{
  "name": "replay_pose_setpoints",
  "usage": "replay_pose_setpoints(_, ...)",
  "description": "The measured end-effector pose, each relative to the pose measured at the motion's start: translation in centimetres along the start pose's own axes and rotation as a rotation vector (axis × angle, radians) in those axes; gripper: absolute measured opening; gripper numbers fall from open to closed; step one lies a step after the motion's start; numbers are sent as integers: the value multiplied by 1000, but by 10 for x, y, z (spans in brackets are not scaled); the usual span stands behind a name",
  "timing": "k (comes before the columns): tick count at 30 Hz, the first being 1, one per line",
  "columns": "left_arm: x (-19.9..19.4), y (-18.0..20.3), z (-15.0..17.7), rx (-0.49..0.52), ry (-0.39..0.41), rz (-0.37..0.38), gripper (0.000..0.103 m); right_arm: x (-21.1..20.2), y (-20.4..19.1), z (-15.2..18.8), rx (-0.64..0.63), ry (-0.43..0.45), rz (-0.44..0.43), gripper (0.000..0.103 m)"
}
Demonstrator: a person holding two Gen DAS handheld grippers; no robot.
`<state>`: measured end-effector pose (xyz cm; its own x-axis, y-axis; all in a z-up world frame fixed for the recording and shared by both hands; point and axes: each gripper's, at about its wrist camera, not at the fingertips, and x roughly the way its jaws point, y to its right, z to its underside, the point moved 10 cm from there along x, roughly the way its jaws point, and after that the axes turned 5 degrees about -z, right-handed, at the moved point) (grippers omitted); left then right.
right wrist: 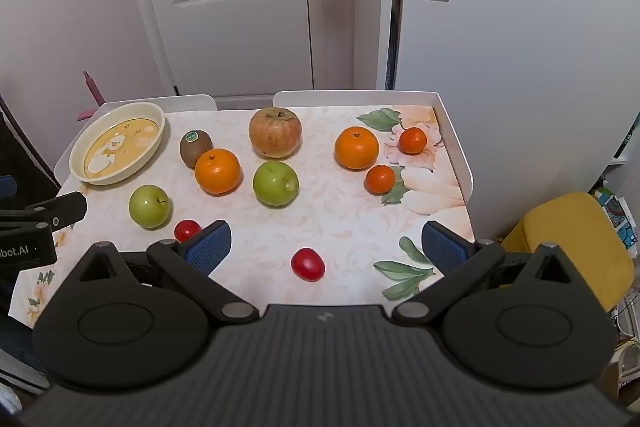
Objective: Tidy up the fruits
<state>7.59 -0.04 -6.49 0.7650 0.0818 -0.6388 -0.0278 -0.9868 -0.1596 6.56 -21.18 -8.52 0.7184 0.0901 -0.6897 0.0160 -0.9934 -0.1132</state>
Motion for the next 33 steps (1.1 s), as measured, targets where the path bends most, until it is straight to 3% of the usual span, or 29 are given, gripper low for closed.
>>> replay_pose_setpoints(33, -4, -4, 0, -21, 14, 3, 103, -1, 0, -2, 0, 12, -2, 103)
